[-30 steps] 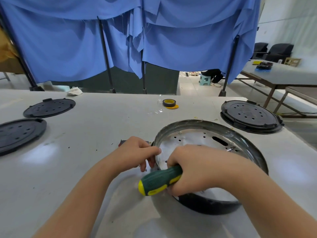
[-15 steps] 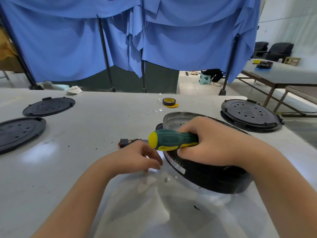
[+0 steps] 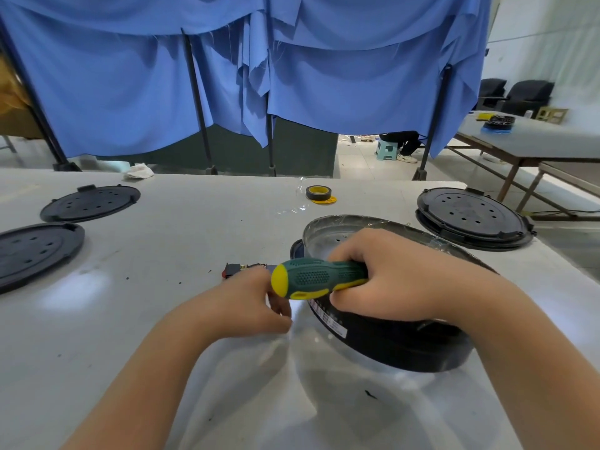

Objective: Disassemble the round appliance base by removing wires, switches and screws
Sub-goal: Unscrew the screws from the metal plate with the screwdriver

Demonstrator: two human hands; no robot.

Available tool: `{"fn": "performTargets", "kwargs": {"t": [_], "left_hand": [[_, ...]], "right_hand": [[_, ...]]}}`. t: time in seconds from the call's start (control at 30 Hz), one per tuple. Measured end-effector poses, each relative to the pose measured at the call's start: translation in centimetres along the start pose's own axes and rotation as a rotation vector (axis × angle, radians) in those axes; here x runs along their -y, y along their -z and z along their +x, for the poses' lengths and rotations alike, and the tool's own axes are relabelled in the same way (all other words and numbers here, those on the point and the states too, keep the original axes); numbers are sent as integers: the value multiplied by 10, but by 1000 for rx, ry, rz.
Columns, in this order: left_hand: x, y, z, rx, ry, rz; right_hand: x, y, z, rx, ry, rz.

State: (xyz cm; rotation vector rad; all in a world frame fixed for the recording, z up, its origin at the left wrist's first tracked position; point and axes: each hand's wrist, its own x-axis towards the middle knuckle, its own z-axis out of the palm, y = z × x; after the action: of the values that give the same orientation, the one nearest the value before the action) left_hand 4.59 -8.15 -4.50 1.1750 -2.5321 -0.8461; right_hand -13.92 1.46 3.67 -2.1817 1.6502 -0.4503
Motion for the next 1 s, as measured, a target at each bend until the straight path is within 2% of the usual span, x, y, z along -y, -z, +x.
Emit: {"fn": "performTargets", "kwargs": {"t": [0.17,0.4,0.73,0.9,1.0], "left_hand": [[23,25,-4,-20,139,86],[35,23,-1,-31,240,129],[35,22,2,-46,197,112],[24,20,4,-208,115,-4],[10,16,5,-320,75,-114]], "right_hand": [[-2,-11,5,24,-19,-71],[-4,-25,12,60,-29,-125],[-4,-42,14,50,-23,-241],[-6,-42,16,33,-14,-218],[-7,-31,13,107,-64,-149]]}}
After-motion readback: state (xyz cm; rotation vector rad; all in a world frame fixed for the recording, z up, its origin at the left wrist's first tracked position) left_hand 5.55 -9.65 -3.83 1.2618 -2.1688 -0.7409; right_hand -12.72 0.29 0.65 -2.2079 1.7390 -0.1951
